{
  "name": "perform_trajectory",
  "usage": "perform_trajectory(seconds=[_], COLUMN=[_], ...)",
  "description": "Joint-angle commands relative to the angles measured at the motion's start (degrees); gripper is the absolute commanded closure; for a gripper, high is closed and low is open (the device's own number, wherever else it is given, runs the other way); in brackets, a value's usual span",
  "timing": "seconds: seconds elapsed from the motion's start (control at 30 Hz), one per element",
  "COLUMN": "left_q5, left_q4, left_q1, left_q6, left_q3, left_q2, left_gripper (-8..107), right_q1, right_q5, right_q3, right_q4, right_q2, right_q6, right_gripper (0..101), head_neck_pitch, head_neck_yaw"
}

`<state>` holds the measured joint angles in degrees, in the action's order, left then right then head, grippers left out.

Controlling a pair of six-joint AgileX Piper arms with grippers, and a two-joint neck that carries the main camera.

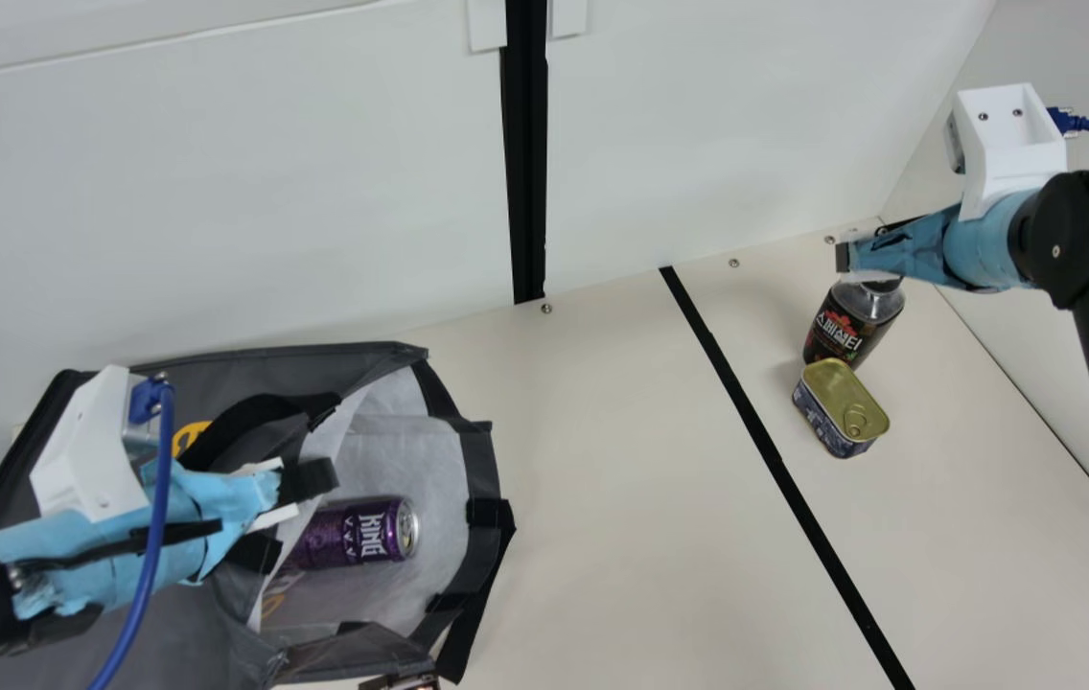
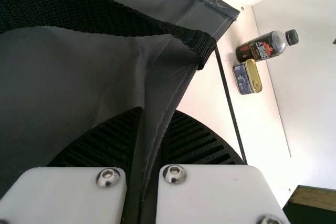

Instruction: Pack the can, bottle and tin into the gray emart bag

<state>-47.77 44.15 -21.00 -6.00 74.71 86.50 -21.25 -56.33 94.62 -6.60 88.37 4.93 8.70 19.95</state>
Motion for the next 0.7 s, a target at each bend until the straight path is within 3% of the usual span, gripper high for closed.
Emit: perform_trajectory(seconds=[0.0,0.67], left_q5=[0.00,0.00], left_q4=[0.00,0.00], left_q1=[0.00,0.00], left_q6=[0.00,0.00], left_q3=[0.00,0.00], left_q2=[0.00,0.00], left_gripper=[89,89], right_q1=[-0.42,-2.75], right_q5=[-0.23,-1.13], right_q3=[0.84,6.84], right_q4=[0.59,5.15], right_q2=[1.24,11.02], right_q6=[0.52,3.24], right_gripper=[10,10], head_neck_pitch=[1.30,1.30], head_neck_yaw=[0.05,0.05])
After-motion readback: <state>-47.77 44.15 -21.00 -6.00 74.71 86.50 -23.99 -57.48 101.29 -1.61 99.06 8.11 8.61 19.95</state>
